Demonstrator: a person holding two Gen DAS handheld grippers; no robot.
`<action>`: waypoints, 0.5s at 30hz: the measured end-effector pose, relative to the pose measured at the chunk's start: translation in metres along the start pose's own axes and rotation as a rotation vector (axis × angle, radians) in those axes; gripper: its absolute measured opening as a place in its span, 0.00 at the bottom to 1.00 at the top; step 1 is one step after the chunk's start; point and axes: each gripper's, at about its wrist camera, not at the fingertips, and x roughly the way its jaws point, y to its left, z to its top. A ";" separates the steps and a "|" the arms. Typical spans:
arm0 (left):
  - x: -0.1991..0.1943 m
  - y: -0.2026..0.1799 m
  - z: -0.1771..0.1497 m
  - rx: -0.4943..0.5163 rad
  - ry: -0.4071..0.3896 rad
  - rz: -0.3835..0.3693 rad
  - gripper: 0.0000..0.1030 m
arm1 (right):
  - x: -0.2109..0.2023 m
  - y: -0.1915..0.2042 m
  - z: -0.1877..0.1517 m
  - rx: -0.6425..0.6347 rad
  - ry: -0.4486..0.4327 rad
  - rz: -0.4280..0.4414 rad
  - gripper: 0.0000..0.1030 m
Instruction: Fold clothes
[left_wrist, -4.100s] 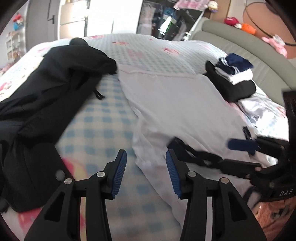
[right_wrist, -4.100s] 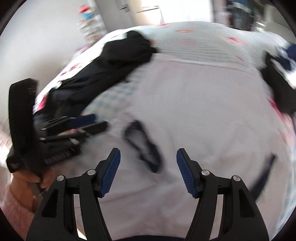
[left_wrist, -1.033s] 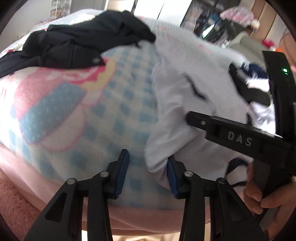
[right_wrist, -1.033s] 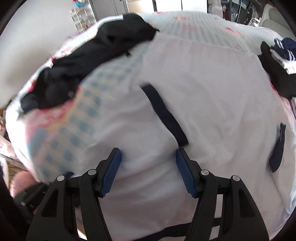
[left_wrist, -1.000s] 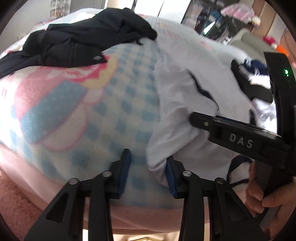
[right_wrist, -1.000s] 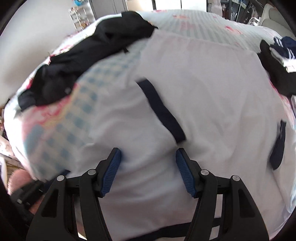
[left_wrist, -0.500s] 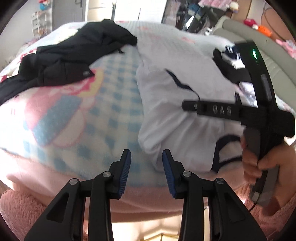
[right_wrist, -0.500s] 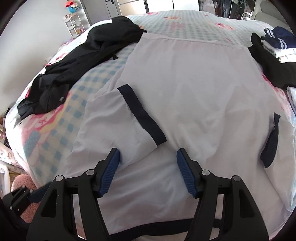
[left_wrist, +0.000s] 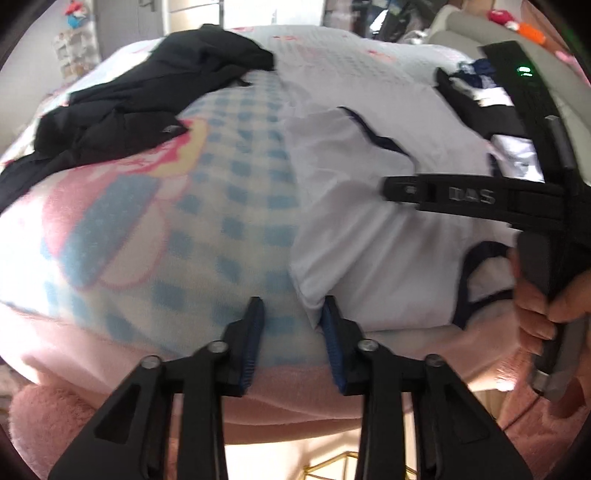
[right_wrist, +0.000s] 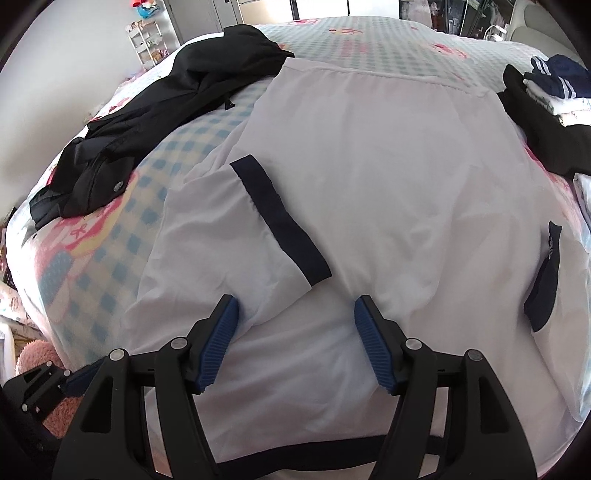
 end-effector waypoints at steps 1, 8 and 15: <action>-0.001 0.002 0.001 -0.013 0.009 0.004 0.22 | -0.001 -0.001 0.000 0.004 -0.003 0.003 0.65; -0.021 0.007 0.001 -0.015 0.013 -0.089 0.25 | -0.011 -0.005 -0.002 0.031 -0.022 0.026 0.66; -0.028 -0.005 0.033 -0.009 -0.126 -0.078 0.27 | -0.021 -0.013 -0.010 0.047 -0.022 0.018 0.66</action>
